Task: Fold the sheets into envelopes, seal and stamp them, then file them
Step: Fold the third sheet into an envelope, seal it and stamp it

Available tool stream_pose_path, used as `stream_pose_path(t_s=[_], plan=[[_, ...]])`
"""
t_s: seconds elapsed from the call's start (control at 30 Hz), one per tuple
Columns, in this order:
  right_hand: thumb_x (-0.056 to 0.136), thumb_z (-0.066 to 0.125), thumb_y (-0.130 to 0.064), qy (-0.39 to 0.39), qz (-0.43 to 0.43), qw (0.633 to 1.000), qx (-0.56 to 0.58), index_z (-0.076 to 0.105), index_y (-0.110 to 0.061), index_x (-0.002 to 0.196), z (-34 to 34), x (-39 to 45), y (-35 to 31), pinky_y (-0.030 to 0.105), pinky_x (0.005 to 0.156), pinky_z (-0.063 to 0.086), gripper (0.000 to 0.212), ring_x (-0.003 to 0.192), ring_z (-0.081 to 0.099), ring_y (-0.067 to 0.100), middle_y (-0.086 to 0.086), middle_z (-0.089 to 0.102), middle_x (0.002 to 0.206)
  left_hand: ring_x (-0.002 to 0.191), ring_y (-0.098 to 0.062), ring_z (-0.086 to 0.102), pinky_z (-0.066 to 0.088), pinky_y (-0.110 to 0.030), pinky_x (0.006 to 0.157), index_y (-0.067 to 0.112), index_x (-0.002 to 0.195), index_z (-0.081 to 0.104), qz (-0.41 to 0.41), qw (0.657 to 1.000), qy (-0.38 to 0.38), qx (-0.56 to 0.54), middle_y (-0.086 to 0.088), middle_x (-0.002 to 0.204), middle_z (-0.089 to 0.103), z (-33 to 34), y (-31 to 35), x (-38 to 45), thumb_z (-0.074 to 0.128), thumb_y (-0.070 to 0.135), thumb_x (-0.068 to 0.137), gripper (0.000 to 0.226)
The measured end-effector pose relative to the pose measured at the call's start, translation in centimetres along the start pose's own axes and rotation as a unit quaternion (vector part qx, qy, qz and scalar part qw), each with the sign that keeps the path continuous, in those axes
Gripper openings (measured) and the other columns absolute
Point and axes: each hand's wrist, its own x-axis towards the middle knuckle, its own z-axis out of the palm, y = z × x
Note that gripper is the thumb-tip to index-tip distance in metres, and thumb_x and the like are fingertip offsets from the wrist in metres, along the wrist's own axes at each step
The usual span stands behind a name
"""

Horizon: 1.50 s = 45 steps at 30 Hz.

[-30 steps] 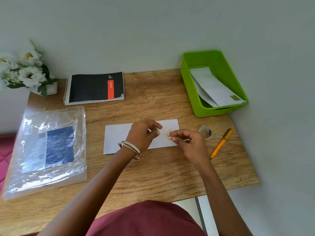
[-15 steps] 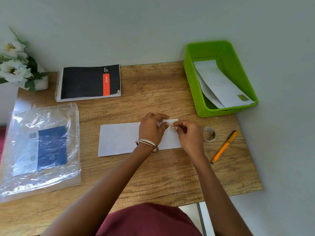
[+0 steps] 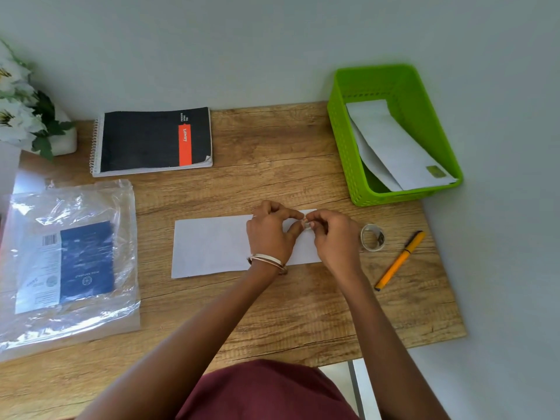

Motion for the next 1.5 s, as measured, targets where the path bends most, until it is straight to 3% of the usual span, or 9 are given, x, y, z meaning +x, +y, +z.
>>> stream_pose_path(t_s=[0.2,0.47,0.6,0.87,0.97,1.1,1.2,1.4,1.5], plan=[[0.088,0.060,-0.016,-0.041,-0.010,0.999,-0.027,0.071,-0.019,0.098,0.0,0.3,0.2,0.040,0.073,0.051,0.015,0.087,0.062,0.026,0.006,0.068,0.093,0.090,-0.020,0.052,0.046,-0.041,0.074,0.028,0.091,0.072,0.005,1.000,-0.005,0.028,0.002,0.093,0.054,0.3,-0.2,-0.1,0.071,0.033,0.074,0.018],[0.090,0.057,-0.011,-0.013,-0.040,0.995,-0.096,0.071,-0.023,0.111,-0.1,0.2,0.3,0.039,0.072,0.049,0.028,0.085,0.055,0.032,0.013,0.054,0.089,0.093,-0.017,0.050,0.032,-0.031,0.074,0.028,0.092,0.072,0.003,0.999,0.010,0.034,0.003,0.095,0.053,0.6,-0.3,-0.4,0.072,0.029,0.073,0.019],[0.088,0.059,-0.004,0.020,-0.046,0.992,-0.112,0.070,-0.013,0.111,0.4,-0.5,0.6,0.039,0.069,0.048,0.027,0.083,0.053,0.034,0.016,0.054,0.088,0.094,-0.017,0.049,0.027,-0.030,0.075,0.027,0.093,0.072,0.008,1.000,0.020,0.022,0.003,0.096,0.053,0.5,-0.3,-0.6,0.072,0.025,0.073,0.019],[0.077,0.073,0.000,0.057,-0.096,0.978,-0.176,0.072,-0.004,0.104,0.9,-3.0,1.4,0.033,0.060,0.045,0.027,0.078,0.051,0.029,0.013,0.054,0.082,0.093,-0.018,0.050,0.029,-0.032,0.075,0.025,0.093,0.073,0.019,0.999,0.029,0.007,0.001,0.097,0.055,0.7,-0.5,-0.7,0.071,0.024,0.075,0.019],[0.073,0.076,0.004,0.044,-0.094,0.979,-0.174,0.071,-0.001,0.100,0.8,-3.5,1.3,0.037,0.065,0.049,0.028,0.083,0.055,0.035,0.018,0.058,0.089,0.092,-0.019,0.051,0.030,-0.033,0.075,0.024,0.092,0.073,0.020,0.999,0.030,-0.002,0.001,0.096,0.057,0.7,-0.6,-0.7,0.072,0.023,0.074,0.018],[0.078,0.065,0.006,0.015,-0.078,0.987,-0.142,0.073,-0.005,0.100,-0.2,-2.5,0.9,0.037,0.070,0.047,0.026,0.088,0.054,0.035,0.017,0.058,0.092,0.092,-0.020,0.051,0.032,-0.034,0.076,0.025,0.092,0.074,0.023,0.999,0.027,-0.017,0.000,0.094,0.058,0.6,-0.6,-0.6,0.073,0.021,0.074,0.019],[0.081,0.059,0.005,0.025,-0.063,0.990,-0.127,0.068,-0.009,0.114,-0.2,-1.5,0.4,0.041,0.074,0.045,0.037,0.090,0.052,0.036,0.017,0.057,0.096,0.089,-0.022,0.054,0.044,-0.043,0.075,0.021,0.093,0.074,0.048,0.998,0.021,-0.029,-0.001,0.093,0.058,0.5,-1.2,-0.5,0.070,0.020,0.074,0.019],[0.068,0.071,0.003,0.009,-0.089,0.972,-0.216,0.067,-0.011,0.115,1.2,-2.1,0.3,0.045,0.069,0.046,0.050,0.095,0.051,0.038,0.020,0.057,0.107,0.086,-0.022,0.055,0.051,-0.044,0.072,0.014,0.096,0.073,0.084,0.996,0.012,-0.033,-0.004,0.094,0.059,0.2,-1.7,-0.4,0.069,0.012,0.073,0.023],[0.069,0.072,0.002,0.015,-0.131,0.968,-0.215,0.068,-0.015,0.116,1.0,-2.5,1.3,0.044,0.068,0.048,0.050,0.097,0.038,0.031,0.021,0.059,0.111,0.086,-0.024,0.055,0.050,-0.044,0.072,0.014,0.096,0.073,0.090,0.995,0.025,-0.029,-0.005,0.092,0.060,0.3,-1.5,-0.5,0.069,0.009,0.073,0.024]])
